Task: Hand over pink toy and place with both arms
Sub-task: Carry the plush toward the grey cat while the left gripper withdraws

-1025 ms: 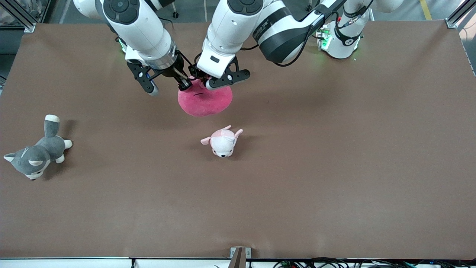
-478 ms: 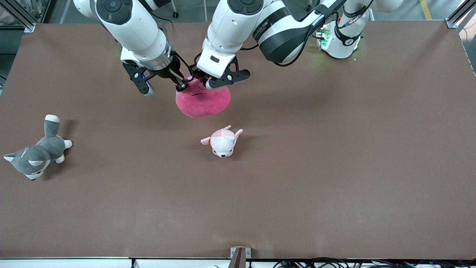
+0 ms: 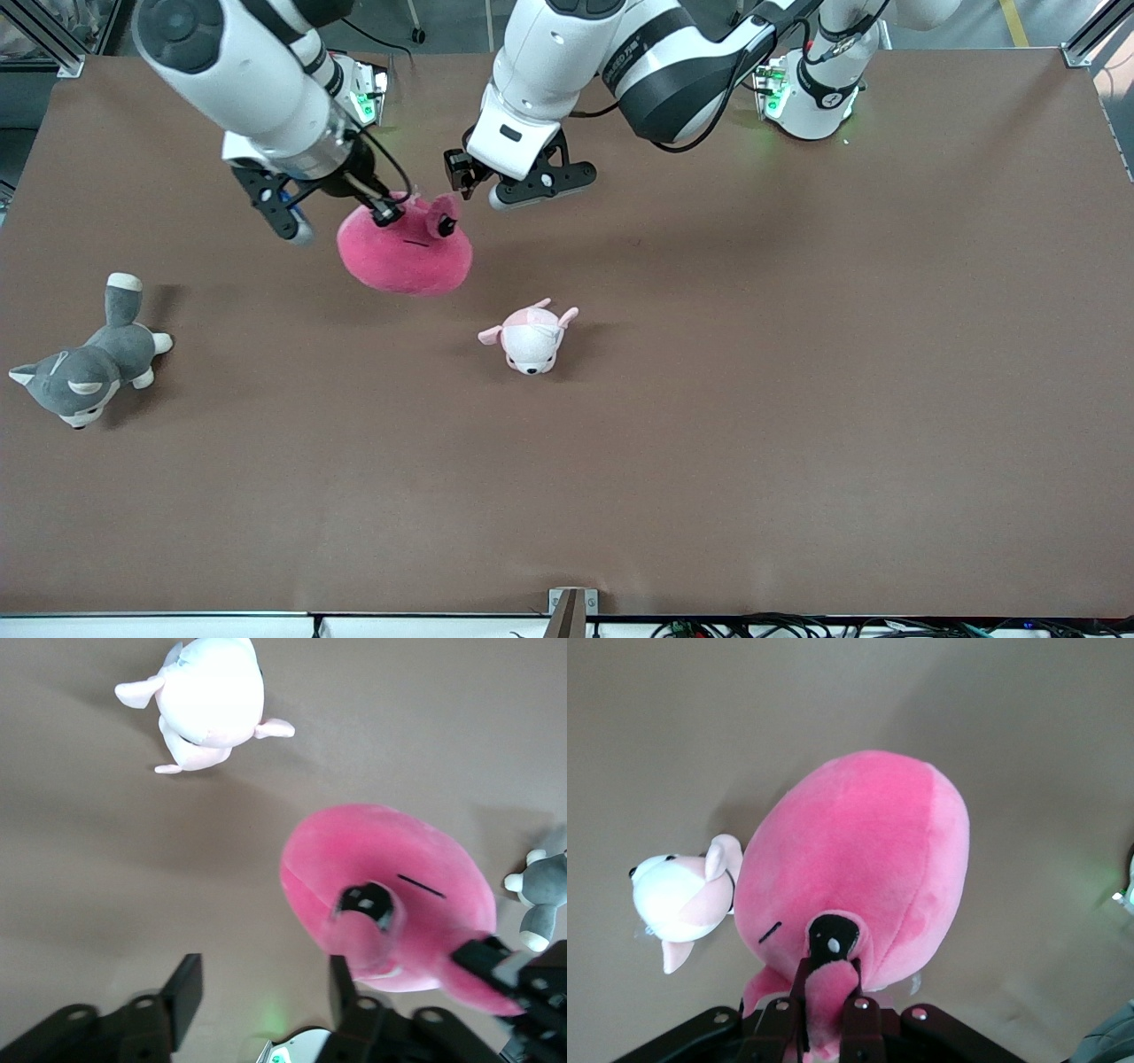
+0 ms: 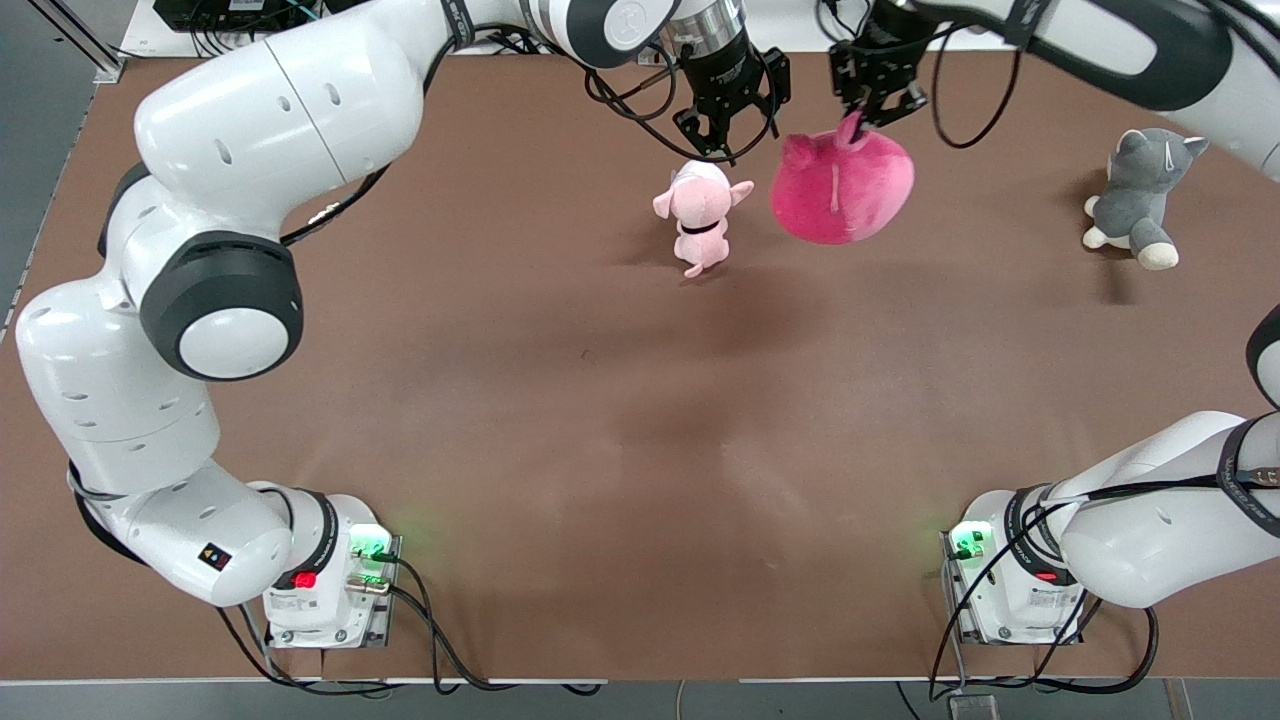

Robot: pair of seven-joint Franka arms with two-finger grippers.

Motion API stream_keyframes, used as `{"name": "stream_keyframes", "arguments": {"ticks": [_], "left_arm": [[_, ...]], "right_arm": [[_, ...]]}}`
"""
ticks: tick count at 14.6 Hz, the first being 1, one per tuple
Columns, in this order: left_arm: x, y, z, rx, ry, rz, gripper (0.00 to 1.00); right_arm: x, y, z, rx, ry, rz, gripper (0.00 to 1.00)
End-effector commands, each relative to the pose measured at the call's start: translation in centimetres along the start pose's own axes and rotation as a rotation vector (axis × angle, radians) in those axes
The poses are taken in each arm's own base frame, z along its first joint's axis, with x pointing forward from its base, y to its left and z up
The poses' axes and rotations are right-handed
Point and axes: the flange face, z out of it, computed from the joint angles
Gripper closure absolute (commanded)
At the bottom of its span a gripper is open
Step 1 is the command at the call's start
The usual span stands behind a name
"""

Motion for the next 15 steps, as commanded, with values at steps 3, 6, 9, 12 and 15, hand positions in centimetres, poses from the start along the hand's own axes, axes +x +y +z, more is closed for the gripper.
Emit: {"name": "stream_keyframes", "arguments": {"ticks": [3,6,9,12,15], "left_arm": [[-0.1,-2.2,-6.9,0.048,0.076,0.011,0.0],[1.2,-5.4,-11.3,0.161,0.082,0.114,0.0],[3.0,-9.1,-16.3,0.246,0.084,0.191,0.0],[5.8,-13.5,-21.0,0.298,0.091,0.302,0.0],[7.6,-18.4,-23.2,0.363,0.089,0.426,0.0]], "right_arm": [[10.5,5.3,-0.5,0.005,-0.052,-0.097,1.0],[18.1,10.1,1.8,0.011,-0.079,-0.174,0.99],[23.4,14.6,6.2,0.037,-0.082,-0.241,0.99],[25.7,16.0,10.1,0.047,-0.051,-0.278,0.99],[25.9,14.8,13.0,0.053,-0.071,-0.263,0.98]]}}
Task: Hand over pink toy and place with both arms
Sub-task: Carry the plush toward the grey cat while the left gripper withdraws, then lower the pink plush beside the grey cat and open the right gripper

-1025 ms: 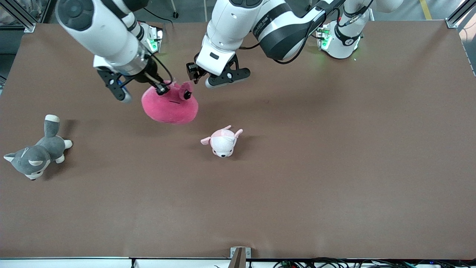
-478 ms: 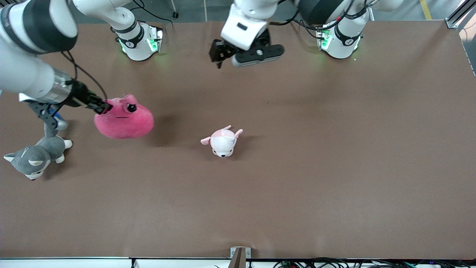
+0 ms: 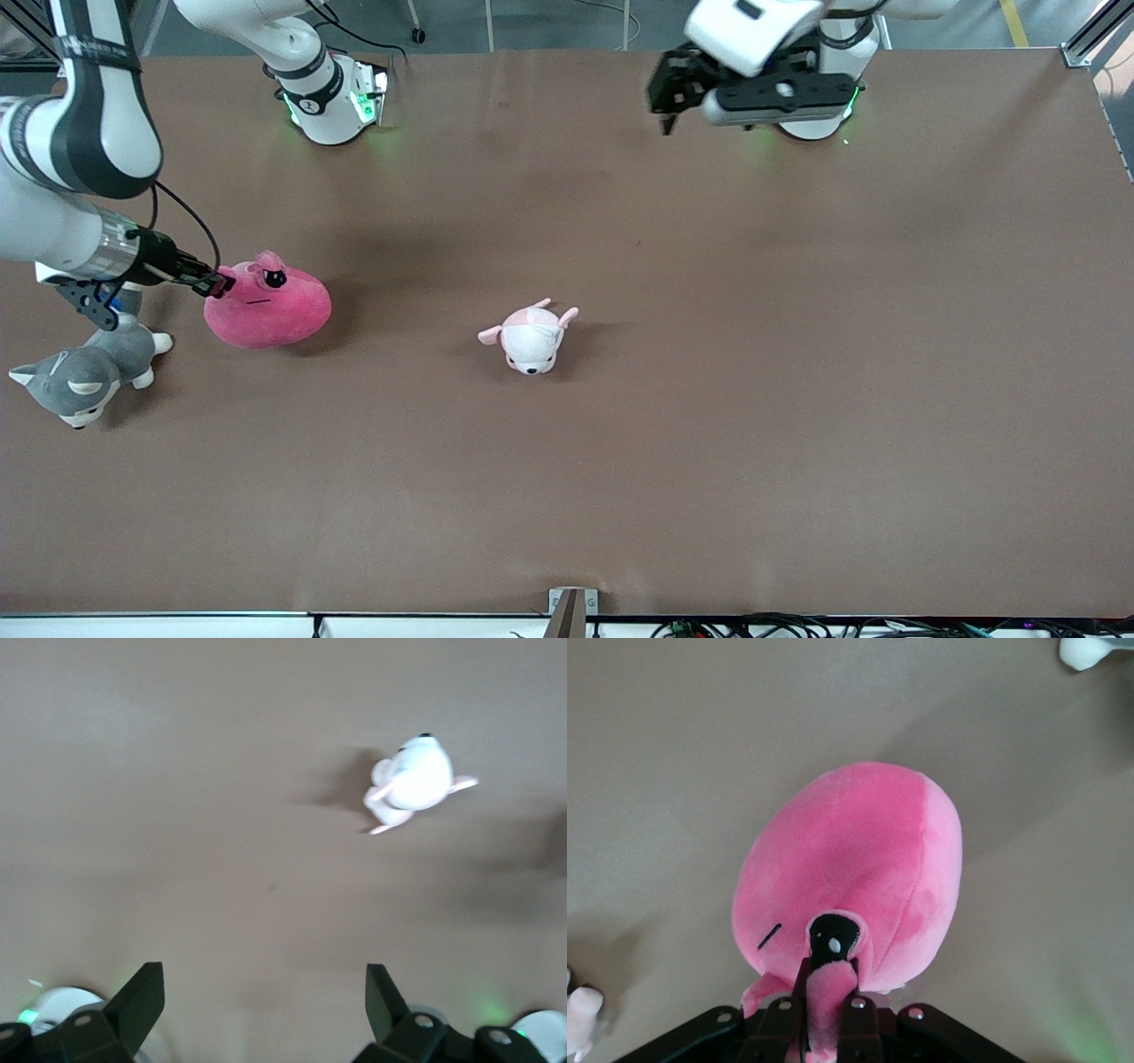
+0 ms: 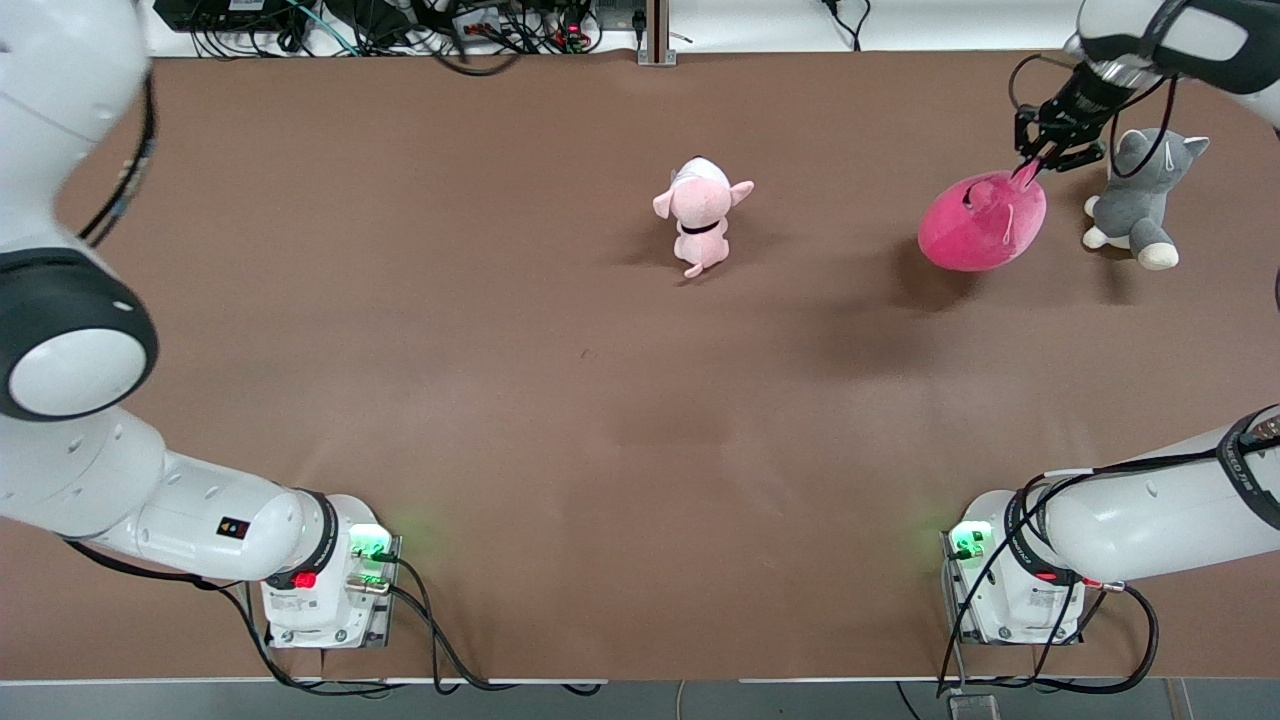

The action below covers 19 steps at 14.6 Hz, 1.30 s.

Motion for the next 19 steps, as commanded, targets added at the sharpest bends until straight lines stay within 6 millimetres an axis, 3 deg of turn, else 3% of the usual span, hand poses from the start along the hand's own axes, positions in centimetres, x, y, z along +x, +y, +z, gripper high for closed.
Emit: {"name": "stream_keyframes", "arguments": {"ticks": [1,5,7,10,12,15,19], "left_arm": [[-0.9,-5.0,0.6,0.069,0.013,0.092,0.0],[2.0,-10.9,1.5,0.083,0.007,0.158,0.0],[4.3,-14.1,1.8,0.074,0.009,0.183,0.0],[7.3,-17.6,3.0,0.092,0.001,0.162,0.0],[8.7,-18.5,4.1,0.142,0.003,0.156,0.0],[11.1,-20.6,6.2,0.128,-0.022,0.124,0.0],[11.9,-22.2,6.6,0.121,-0.033,0.158,0.0]], "right_arm": [[-0.2,-1.7,2.1,0.035,-0.029,-0.007,0.98],[0.3,-3.4,4.9,0.004,-0.011,-0.022,0.97],[0.6,-3.7,5.5,-0.002,-0.004,-0.022,0.88],[0.7,-4.2,5.7,-0.01,-0.005,-0.029,0.0],[1.0,-4.8,4.3,0.0,0.009,-0.044,0.0],[1.3,-6.1,0.3,0.008,0.026,-0.128,0.0],[2.1,-6.5,-5.0,-0.026,0.093,-0.3,0.0]]}}
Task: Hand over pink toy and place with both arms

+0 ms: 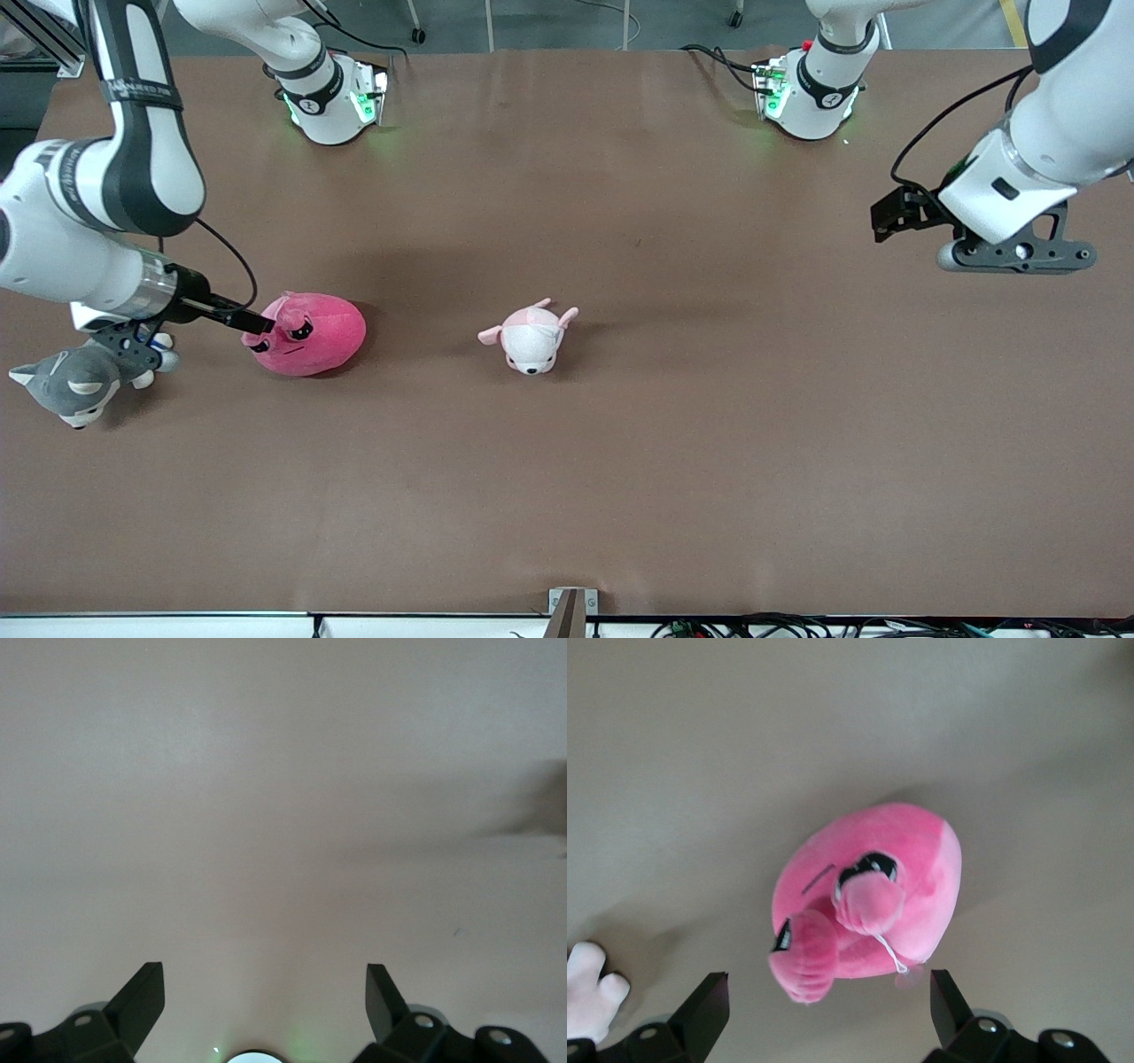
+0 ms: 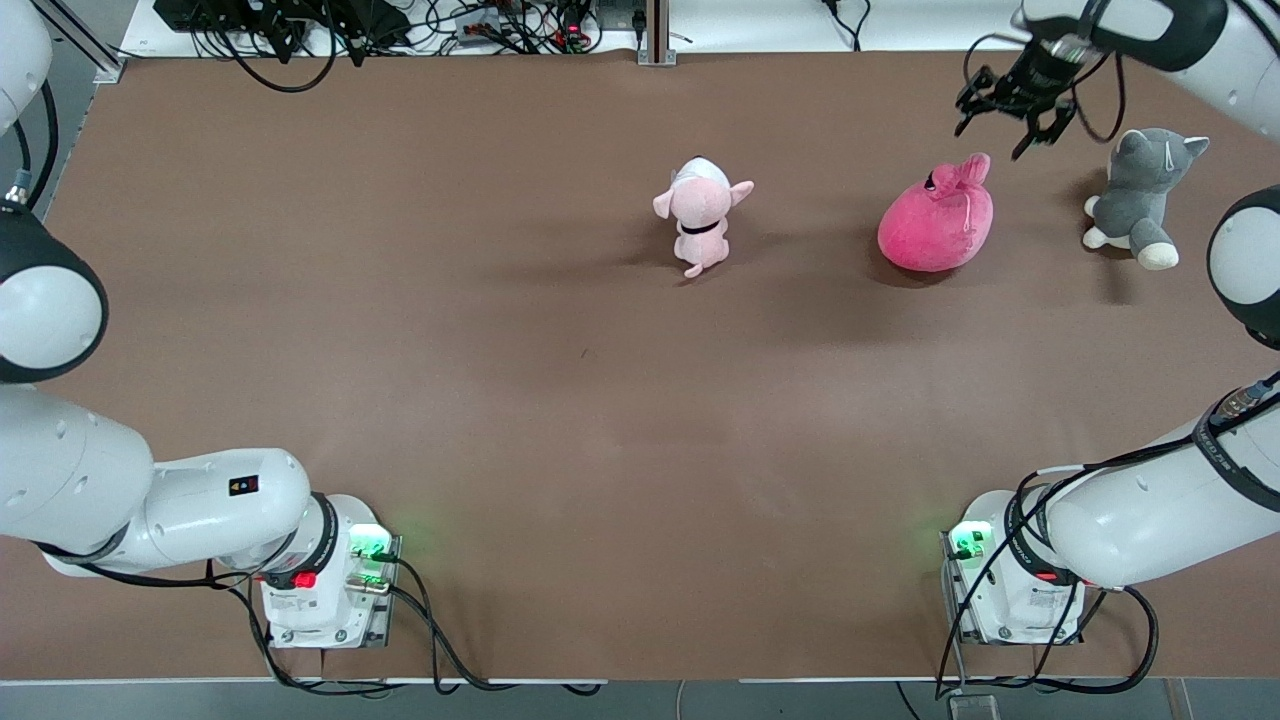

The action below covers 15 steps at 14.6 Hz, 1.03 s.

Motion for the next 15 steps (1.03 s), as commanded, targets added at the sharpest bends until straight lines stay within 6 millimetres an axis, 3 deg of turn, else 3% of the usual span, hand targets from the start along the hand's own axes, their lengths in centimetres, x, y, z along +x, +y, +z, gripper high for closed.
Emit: {"name": "stream_keyframes", "arguments": {"ticks": [1,5,6,8,10,12,15], "left_arm": [[-0.3,-0.6,-0.8,0.018,0.02,0.028,0.0],[0.3,-6.1,-1.1,-0.001,0.037,0.046,0.0],[0.3,-7.6,-1.2,-0.007,0.042,0.065,0.0],[0.2,-8.0,-1.3,-0.005,0.045,0.076,0.0],[0.3,-7.9,-3.1,0.003,0.076,0.068,0.0],[0.3,-8.5,-3.4,-0.001,0.082,0.055,0.0],[-0.1,-8.6,-4.1,0.011,0.093,0.049,0.0]], "right_arm": [[0.8,0.3,-3.5,-0.068,0.036,-0.11,0.0],[1.2,0.2,-7.9,-0.133,0.082,-0.272,0.0],[1.4,1.0,-9.5,-0.131,0.083,-0.295,0.0],[1.6,2.0,-12.3,-0.132,0.09,-0.336,0.0],[1.6,2.1,-14.3,-0.129,0.116,-0.344,0.0],[1.4,2.6,-16.4,-0.126,0.127,-0.331,0.0],[0.7,2.4,-17.1,-0.118,0.093,-0.319,0.0]]}}
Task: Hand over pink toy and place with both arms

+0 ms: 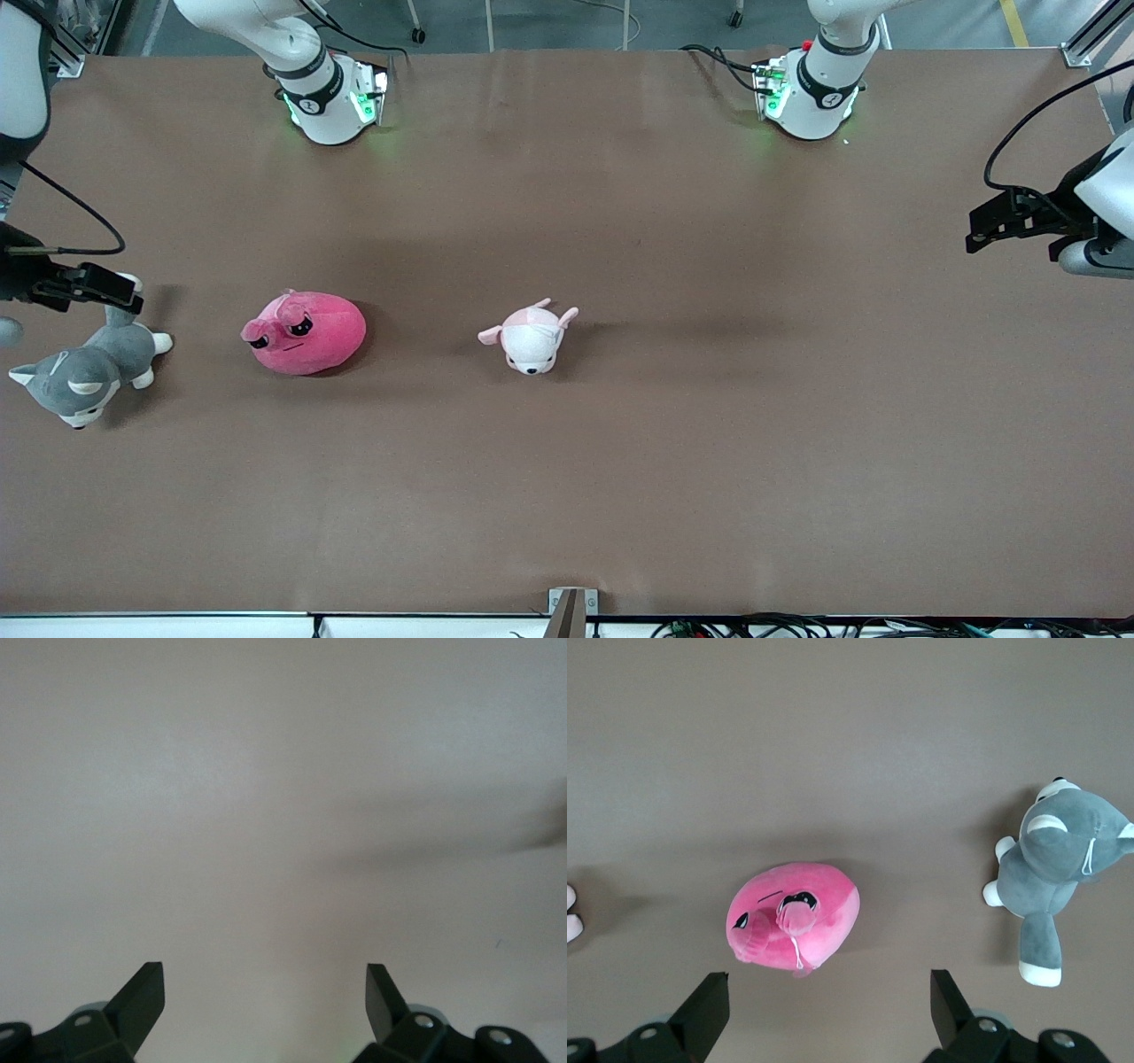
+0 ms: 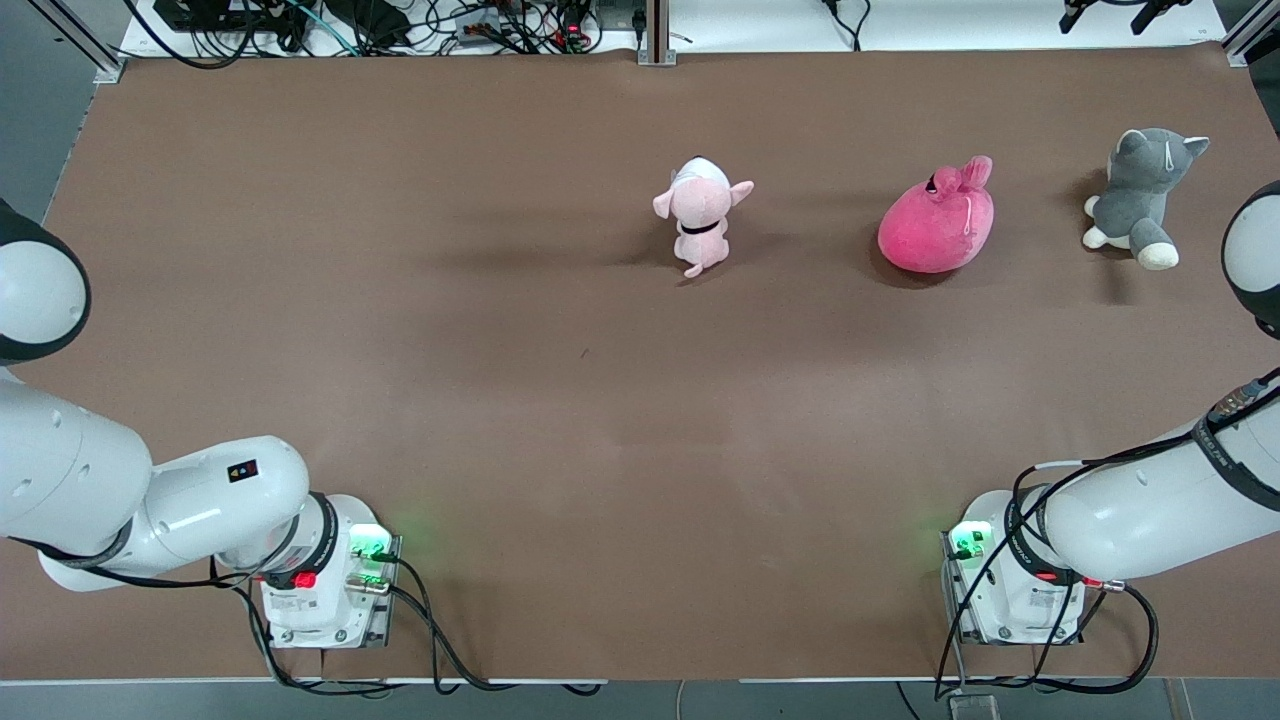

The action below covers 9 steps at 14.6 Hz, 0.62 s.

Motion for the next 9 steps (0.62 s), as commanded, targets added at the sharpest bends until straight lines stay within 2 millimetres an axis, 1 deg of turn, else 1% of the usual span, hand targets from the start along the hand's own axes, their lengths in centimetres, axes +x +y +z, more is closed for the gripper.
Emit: {"name": "stream_keyframes", "arguments": {"ticks": [1,2,3,4,6,7,8,9], "left_arm": [[-0.5,-0.3,-1.3,0.026,0.013,-0.007,0.0],[-0.6,-0.5,-1.4,0.026,0.009,-0.009,0.0],[-0.9,-1.3,-1.4,0.027,0.002,-0.014,0.0],[-0.9,-1.6,-1.4,0.027,0.004,-0.018,0.0],[-1.0,-1.4,-1.7,0.029,0.009,-0.017,0.0],[-1.2,-1.5,-1.9,0.031,0.012,-0.02,0.0],[-1.3,-1.5,-2.1,0.033,0.014,-0.02,0.0],[-1.4,-1.5,-2.1,0.034,0.014,-0.02,0.0]], "right_arm": [[-0.3,0.1,-0.7,-0.004,-0.034,0.006,0.0],[-0.4,-0.1,-0.9,-0.015,-0.035,0.002,0.0],[-0.2,0.0,-0.6,-0.019,-0.039,0.005,0.0],[-0.3,0.5,-0.8,-0.018,-0.036,0.012,0.0],[-0.4,3.4,-1.8,-0.012,-0.017,0.051,0.0],[-0.4,4.2,-1.9,-0.009,-0.013,0.064,0.0],[-0.4,4.4,-1.9,-0.002,-0.012,0.072,0.0],[-0.4,4.1,-1.8,-0.005,-0.014,0.071,0.0]]}}
